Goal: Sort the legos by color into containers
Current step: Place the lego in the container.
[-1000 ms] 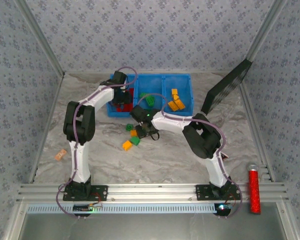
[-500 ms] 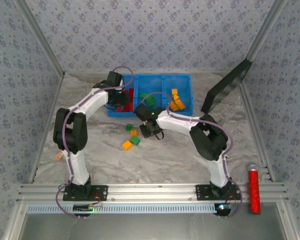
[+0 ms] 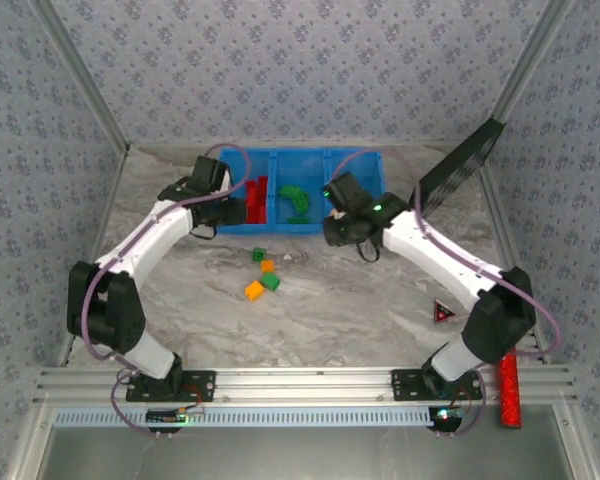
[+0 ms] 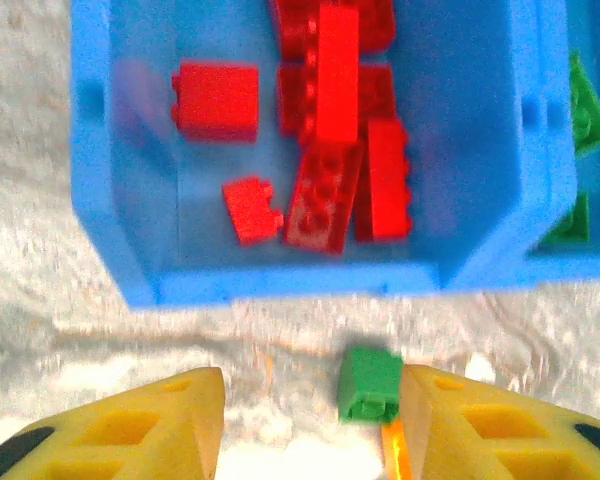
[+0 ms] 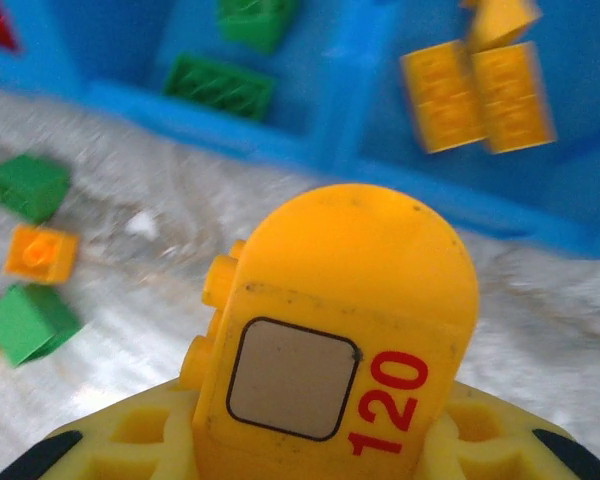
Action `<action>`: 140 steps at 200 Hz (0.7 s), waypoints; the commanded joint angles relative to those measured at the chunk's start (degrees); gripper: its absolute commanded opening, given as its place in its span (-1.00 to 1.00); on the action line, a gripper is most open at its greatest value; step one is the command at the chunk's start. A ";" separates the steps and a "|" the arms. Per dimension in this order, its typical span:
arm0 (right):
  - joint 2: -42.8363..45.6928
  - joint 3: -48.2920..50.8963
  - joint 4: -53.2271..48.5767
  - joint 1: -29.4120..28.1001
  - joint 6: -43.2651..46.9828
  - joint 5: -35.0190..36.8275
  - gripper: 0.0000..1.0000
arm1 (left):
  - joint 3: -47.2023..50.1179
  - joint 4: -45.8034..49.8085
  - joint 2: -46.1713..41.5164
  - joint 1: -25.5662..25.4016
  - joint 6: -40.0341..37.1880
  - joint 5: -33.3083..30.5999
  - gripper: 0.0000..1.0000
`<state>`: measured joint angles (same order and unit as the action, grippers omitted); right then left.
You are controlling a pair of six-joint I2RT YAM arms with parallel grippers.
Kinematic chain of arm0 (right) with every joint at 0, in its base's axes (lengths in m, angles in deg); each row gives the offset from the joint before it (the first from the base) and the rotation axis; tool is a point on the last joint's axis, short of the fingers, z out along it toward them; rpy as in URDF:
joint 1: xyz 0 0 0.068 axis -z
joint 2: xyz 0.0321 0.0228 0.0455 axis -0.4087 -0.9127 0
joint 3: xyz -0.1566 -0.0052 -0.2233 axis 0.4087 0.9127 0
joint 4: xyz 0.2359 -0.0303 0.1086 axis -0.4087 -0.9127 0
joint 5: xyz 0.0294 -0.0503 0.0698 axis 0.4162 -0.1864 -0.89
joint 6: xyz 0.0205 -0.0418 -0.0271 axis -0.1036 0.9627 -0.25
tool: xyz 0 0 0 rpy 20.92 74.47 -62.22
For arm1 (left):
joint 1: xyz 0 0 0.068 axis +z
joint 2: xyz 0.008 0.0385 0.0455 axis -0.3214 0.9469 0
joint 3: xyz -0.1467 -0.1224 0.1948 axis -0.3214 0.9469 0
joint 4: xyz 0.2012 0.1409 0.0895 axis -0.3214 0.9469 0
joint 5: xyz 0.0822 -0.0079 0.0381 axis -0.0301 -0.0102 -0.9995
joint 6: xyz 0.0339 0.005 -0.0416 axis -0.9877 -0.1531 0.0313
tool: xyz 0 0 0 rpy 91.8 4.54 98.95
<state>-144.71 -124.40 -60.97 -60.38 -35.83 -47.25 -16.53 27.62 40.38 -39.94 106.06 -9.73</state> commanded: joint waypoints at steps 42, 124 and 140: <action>-4.65 -0.29 6.44 13.36 5.41 -3.06 -0.53 | 13.96 8.22 -11.03 -7.04 -6.16 3.76 0.08; -21.15 -11.54 8.62 15.51 8.07 -5.44 -0.55 | 20.42 8.59 -17.40 -9.96 -5.38 5.42 0.19; -23.59 -13.77 8.32 15.33 8.19 -5.54 -0.55 | 19.74 7.61 -16.01 -10.10 -2.20 5.24 0.20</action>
<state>-165.52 -134.02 -52.88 -45.10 -28.82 -51.93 3.53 36.17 23.49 -49.80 100.60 -4.98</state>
